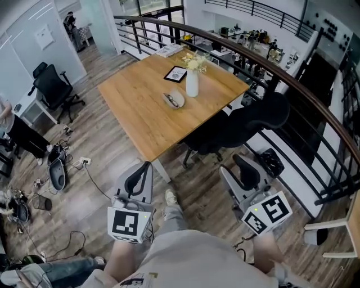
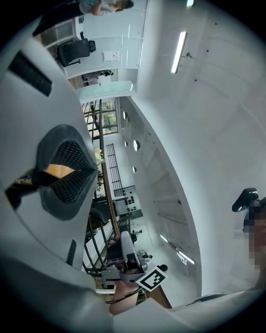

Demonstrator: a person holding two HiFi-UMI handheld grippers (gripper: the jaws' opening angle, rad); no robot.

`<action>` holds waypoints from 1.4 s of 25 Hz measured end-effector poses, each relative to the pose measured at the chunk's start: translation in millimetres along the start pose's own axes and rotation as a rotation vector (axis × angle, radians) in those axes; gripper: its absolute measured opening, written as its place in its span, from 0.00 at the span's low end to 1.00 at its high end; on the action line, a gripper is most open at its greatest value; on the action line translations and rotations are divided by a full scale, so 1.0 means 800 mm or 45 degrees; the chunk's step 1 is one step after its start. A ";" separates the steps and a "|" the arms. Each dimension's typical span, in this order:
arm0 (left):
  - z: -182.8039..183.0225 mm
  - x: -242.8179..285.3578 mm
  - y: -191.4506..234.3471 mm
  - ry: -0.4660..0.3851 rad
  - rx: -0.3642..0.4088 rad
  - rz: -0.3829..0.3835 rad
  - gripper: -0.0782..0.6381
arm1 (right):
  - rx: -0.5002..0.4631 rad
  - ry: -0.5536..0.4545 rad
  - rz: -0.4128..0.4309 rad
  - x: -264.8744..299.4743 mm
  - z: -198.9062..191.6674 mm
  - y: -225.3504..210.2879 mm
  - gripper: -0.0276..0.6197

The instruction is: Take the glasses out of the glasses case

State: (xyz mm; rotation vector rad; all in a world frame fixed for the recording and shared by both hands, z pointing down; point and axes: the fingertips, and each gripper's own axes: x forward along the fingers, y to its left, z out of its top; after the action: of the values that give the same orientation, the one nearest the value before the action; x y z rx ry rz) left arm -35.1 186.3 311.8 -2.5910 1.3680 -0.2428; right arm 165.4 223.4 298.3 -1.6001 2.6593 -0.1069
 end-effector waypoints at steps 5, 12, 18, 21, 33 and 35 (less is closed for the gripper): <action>0.002 0.067 0.046 0.023 -0.068 -0.044 0.13 | -0.001 0.038 -0.010 0.080 0.003 -0.031 0.36; -0.007 0.166 0.149 0.040 -0.077 -0.069 0.13 | 0.009 0.066 0.007 0.224 0.018 -0.063 0.36; -0.028 0.248 0.237 0.082 -0.106 -0.070 0.13 | 0.000 0.118 0.020 0.352 0.022 -0.099 0.36; -0.038 0.277 0.279 0.093 -0.124 -0.073 0.13 | -0.046 0.158 0.009 0.407 0.028 -0.115 0.36; -0.067 0.348 0.355 0.118 -0.155 -0.030 0.13 | -0.074 0.224 0.041 0.512 0.027 -0.151 0.36; -0.069 0.359 0.357 0.135 -0.152 -0.004 0.13 | -0.061 0.228 0.062 0.520 0.023 -0.163 0.36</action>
State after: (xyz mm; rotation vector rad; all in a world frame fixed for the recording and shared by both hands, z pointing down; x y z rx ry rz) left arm -115.4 -214.4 307.6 -2.7129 1.4553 -0.3124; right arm 86.8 -205.9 292.0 -1.6101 2.8528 -0.1953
